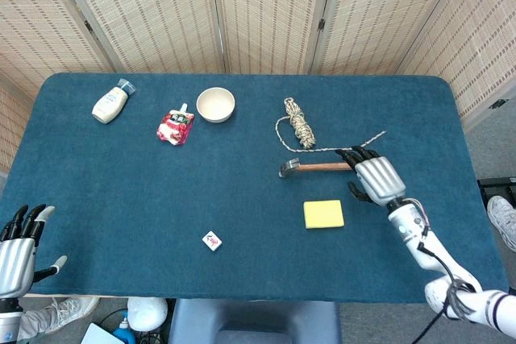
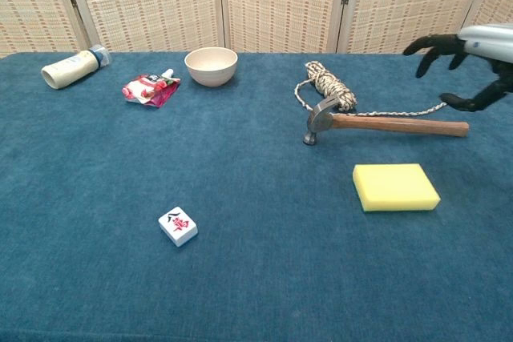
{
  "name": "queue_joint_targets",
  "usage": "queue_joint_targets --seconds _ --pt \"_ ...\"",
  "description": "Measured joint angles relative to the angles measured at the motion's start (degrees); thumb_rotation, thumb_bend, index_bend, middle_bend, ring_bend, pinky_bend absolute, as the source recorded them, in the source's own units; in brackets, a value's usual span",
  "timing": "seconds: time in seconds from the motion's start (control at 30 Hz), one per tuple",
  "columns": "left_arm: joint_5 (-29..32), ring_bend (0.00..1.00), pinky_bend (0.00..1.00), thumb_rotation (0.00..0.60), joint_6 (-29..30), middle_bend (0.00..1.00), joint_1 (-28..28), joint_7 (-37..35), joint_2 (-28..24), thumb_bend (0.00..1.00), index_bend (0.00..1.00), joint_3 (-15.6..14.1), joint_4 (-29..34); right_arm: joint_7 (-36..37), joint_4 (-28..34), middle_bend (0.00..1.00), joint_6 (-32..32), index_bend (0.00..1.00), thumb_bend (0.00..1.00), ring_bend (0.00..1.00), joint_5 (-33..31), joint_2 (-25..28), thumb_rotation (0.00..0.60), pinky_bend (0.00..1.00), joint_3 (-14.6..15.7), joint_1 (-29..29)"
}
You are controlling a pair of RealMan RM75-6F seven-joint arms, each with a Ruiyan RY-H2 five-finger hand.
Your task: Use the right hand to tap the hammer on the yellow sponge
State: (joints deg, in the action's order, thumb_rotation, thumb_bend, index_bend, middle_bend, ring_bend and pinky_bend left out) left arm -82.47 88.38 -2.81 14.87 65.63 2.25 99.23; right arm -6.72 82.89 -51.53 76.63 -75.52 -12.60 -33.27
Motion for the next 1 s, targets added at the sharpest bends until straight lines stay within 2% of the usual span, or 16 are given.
queue_joint_targets --seconds 0.2,0.37,0.43,0.47,0.53,0.6,0.77,1.0 --pt "0.81 0.06 0.2 0.6 0.28 0.14 1.02 -0.25 -0.45 0.2 0.15 -0.37 -0.16 -4.02 -9.88 0.23 5.7 0.13 0.18 0.1 -3.64 -8.38 0.6 0.23 -1.48 -6.8" --pt "1.39 0.06 0.2 0.6 0.46 0.14 1.67 -0.47 -0.76 0.2 0.15 -0.53 -0.41 -5.86 -18.27 0.23 9.5 0.13 0.14 0.09 -6.0 -14.87 0.6 0.23 -1.98 -11.72" --pt "1.56 0.06 0.2 0.6 0.39 0.14 1.78 -0.57 -0.69 0.2 0.15 -0.57 -0.55 -6.37 -21.43 0.23 10.84 0.13 0.18 0.09 -6.91 -17.18 0.6 0.23 -1.97 -13.25" --pt "1.7 0.06 0.2 0.6 0.25 0.14 1.83 -0.61 -0.65 0.2 0.15 -0.61 -0.61 -6.57 -22.68 0.23 11.35 0.14 0.23 0.09 -7.29 -18.08 0.6 0.23 -1.93 -13.81" --pt "1.86 0.06 0.2 0.6 0.04 0.14 1.89 -0.63 -0.57 0.2 0.16 -0.65 -0.72 -6.86 -25.34 0.25 12.42 0.18 0.31 0.09 -8.21 -20.05 0.6 0.23 -1.85 -14.94" --pt "1.9 0.06 0.2 0.6 -0.12 0.14 1.9 -0.65 -0.51 0.2 0.16 -0.67 -0.83 -6.91 -27.55 0.29 13.39 0.23 0.34 0.09 -9.13 -21.62 0.6 0.23 -1.8 -15.88" --pt "1.64 0.06 0.2 0.6 -0.06 0.14 1.91 -1.2 -0.19 0.2 0.15 -0.5 -1.4 -7.09 -31.3 0.32 15.34 0.32 0.36 0.1 -11.14 -23.94 0.6 0.23 -1.67 -17.45" --pt "1.65 0.06 0.2 0.6 -0.37 0.14 1.86 -1.51 0.11 0.2 0.15 -0.34 -1.9 -7.18 -32.96 0.34 16.02 0.34 0.37 0.12 -12.66 -25.1 0.6 0.23 -1.07 -18.1"
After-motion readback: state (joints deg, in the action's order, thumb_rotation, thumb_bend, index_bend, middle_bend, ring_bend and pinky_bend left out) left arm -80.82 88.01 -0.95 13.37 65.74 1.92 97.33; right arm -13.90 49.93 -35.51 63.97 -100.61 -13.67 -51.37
